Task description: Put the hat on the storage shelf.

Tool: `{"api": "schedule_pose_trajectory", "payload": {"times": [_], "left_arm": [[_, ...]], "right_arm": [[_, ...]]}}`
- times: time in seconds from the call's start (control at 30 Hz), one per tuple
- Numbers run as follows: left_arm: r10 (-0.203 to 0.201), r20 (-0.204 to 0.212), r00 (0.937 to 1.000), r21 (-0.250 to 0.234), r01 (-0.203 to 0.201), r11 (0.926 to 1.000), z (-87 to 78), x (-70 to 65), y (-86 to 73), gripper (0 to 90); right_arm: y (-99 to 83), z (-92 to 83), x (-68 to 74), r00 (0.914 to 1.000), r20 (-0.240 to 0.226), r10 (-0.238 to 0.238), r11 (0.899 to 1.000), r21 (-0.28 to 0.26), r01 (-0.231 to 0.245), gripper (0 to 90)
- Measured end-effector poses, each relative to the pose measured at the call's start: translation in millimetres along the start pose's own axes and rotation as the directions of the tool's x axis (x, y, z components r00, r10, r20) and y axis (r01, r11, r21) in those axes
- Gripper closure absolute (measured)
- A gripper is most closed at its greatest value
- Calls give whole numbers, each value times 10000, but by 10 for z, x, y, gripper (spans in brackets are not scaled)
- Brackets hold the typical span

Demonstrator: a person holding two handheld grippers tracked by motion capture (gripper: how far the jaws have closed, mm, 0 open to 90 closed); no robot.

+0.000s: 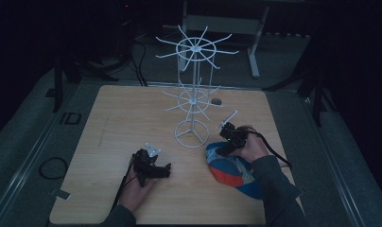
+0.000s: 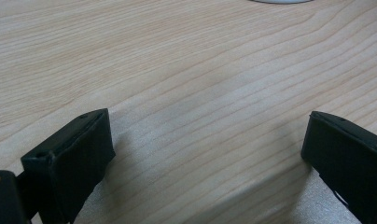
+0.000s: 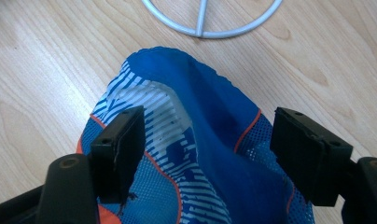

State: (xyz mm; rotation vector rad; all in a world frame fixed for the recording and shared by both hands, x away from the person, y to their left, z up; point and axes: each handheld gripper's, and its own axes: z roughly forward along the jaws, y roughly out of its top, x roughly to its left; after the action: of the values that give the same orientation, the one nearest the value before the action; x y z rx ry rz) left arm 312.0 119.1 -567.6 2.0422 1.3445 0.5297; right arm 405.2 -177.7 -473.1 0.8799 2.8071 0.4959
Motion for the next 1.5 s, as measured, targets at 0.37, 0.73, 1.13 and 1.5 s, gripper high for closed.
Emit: {"api": "schedule_pose_trajectory", "payload": {"times": [0.37,0.73,1.13,1.5], "left_arm": [[-3,1,10000,5,3,10000,0,0,0,25],[-8,3,10000,-1,8,10000,0,-1,0,25],[8,1,10000,5,-8,10000,0,0,0,25],[10,-10,10000,-7,-10,10000,0,1,0,25]], "right_arm": [[26,152,-48,9999,-5,-124,9954,950,124,378],[-3,118,-50,9994,-14,-338,9912,1281,337,862],[-152,-248,-95,9995,313,-65,9999,116,61,882],[-284,-543,-122,9992,321,244,9945,-1023,-210,882]]}}
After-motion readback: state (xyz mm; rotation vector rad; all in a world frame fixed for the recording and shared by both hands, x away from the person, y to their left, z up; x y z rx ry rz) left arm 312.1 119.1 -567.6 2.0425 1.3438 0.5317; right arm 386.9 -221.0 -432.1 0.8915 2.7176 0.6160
